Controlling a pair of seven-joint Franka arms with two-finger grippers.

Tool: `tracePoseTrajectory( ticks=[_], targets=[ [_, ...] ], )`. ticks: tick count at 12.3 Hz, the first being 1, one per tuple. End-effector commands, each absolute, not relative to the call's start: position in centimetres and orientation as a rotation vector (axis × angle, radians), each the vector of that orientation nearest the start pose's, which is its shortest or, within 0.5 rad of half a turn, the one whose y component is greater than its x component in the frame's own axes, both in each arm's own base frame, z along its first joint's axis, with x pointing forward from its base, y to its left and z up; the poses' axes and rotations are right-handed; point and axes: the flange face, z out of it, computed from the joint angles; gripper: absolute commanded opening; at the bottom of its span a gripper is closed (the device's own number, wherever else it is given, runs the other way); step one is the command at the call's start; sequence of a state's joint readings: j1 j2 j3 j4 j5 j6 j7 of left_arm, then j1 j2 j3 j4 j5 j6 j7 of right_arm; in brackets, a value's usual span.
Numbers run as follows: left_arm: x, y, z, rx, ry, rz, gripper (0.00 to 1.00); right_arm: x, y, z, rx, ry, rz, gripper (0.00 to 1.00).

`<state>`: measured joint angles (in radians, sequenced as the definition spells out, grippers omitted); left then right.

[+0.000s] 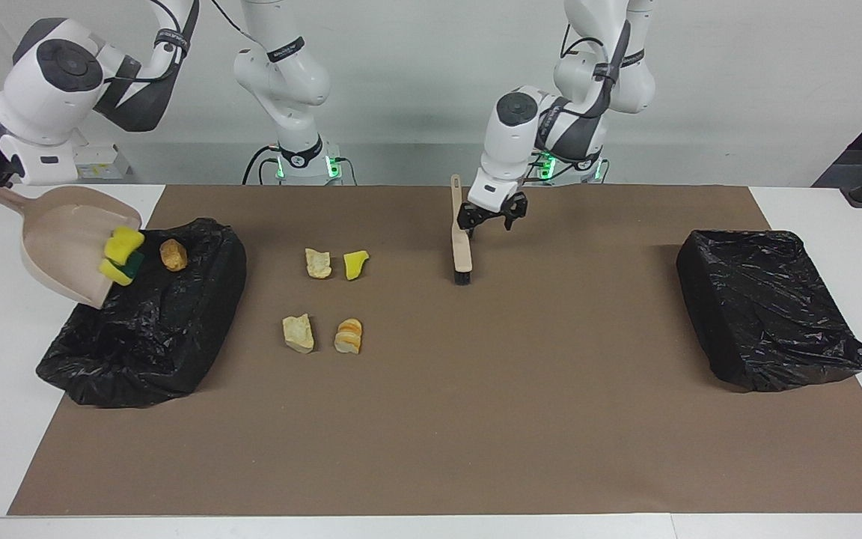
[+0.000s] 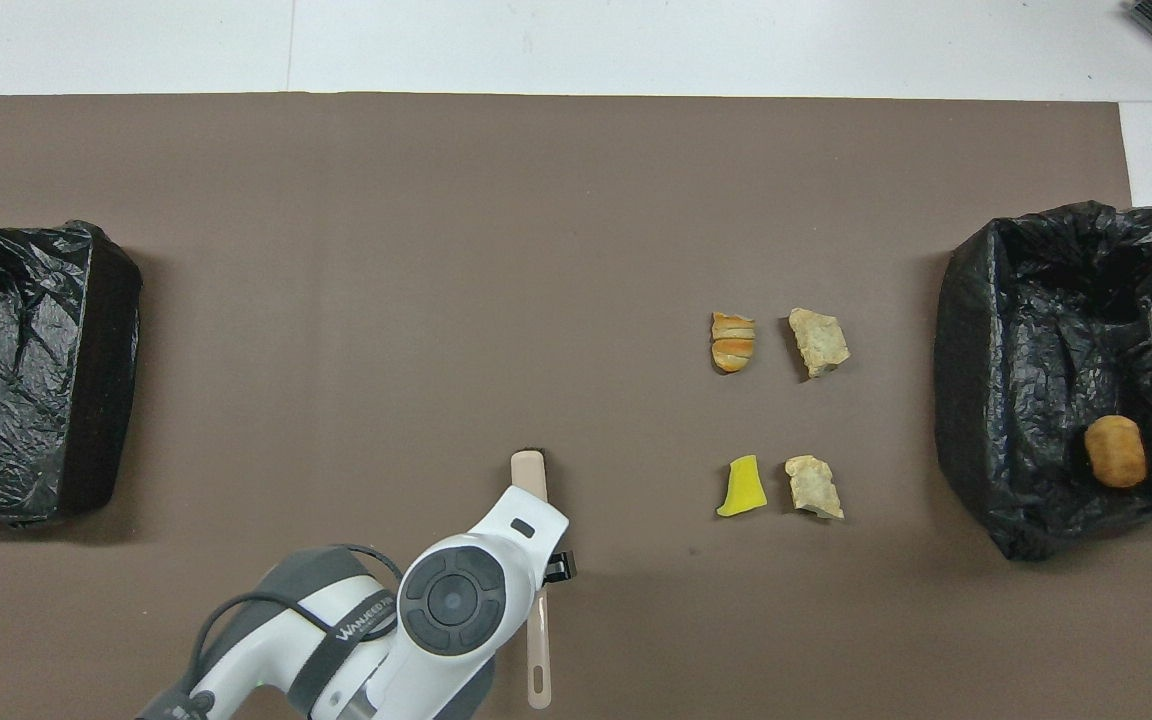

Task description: Sweep and dump trash in bin

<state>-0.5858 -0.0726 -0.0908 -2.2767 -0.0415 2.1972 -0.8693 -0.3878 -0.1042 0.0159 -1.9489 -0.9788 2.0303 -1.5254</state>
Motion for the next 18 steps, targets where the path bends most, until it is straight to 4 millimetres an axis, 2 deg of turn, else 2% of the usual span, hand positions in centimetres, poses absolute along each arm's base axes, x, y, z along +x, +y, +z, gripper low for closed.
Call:
tracePoseTrajectory(
  ticks=[1, 3, 4, 6, 7, 8, 10, 12, 13, 14, 15, 18],
  targets=[
    [40.5, -29.1, 41.5, -3.087, -0.304, 0.014, 1.00, 48.5, -23.9, 59.7, 1.647, 1.574, -0.833, 0.00],
    [41.7, -25.2, 44.4, -3.101, -0.246, -0.015, 1.00, 48.3, -23.4, 60.4, 1.645, 1.594, -0.838, 0.00],
    [42.4, -23.6, 45.2, -3.107, -0.218, -0.028, 1.00, 48.3, -23.1, 60.1, 1.670, 1.613, -0.813, 0.00],
    [44.2, -19.9, 46.6, -3.117, -0.181, -0.054, 1.00, 49.0, -20.9, 58.9, 1.767, 1.720, -0.670, 0.00],
    [45.0, -18.1, 47.5, -3.120, -0.157, -0.071, 1.00, 49.3, -19.6, 58.4, 1.821, 1.762, -0.623, 0.00],
    [45.9, -15.8, 47.9, -3.119, -0.141, -0.069, 1.00, 49.7, -17.4, 57.8, 1.854, 1.801, -0.590, 0.00],
    [46.8, -11.1, 48.4, -3.112, -0.075, -0.047, 1.00, 50.2, -14.3, 56.9, 1.963, 1.856, -0.459, 0.00],
    [48.0, -7.5, 50.1, -3.113, -0.022, -0.073, 1.00, 50.6, -11.0, 54.7, 2.211, 1.719, -0.394, 0.00],
    [48.5, -6.0, 51.1, -3.110, -0.001, -0.043, 1.00, 50.8, -8.3, 53.3, 2.286, 1.652, -0.378, 0.00],
    [49.0, -5.0, 52.8, -3.109, 0.029, -0.036, 1.00, 51.0, -6.0, 52.5, 2.357, 1.567, -0.345, 0.00],
    [49.6, -4.6, 54.7, -3.110, 0.038, -0.055, 1.00, 51.2, -4.6, 51.3, 2.448, 1.480, -0.323, 0.00],
    [51.2, -4.4, 60.4, -3.108, 0.032, -0.005, 1.00, 52.4, 2.2, 47.6, 2.611, 1.286, -0.286, 0.00]
  ],
)
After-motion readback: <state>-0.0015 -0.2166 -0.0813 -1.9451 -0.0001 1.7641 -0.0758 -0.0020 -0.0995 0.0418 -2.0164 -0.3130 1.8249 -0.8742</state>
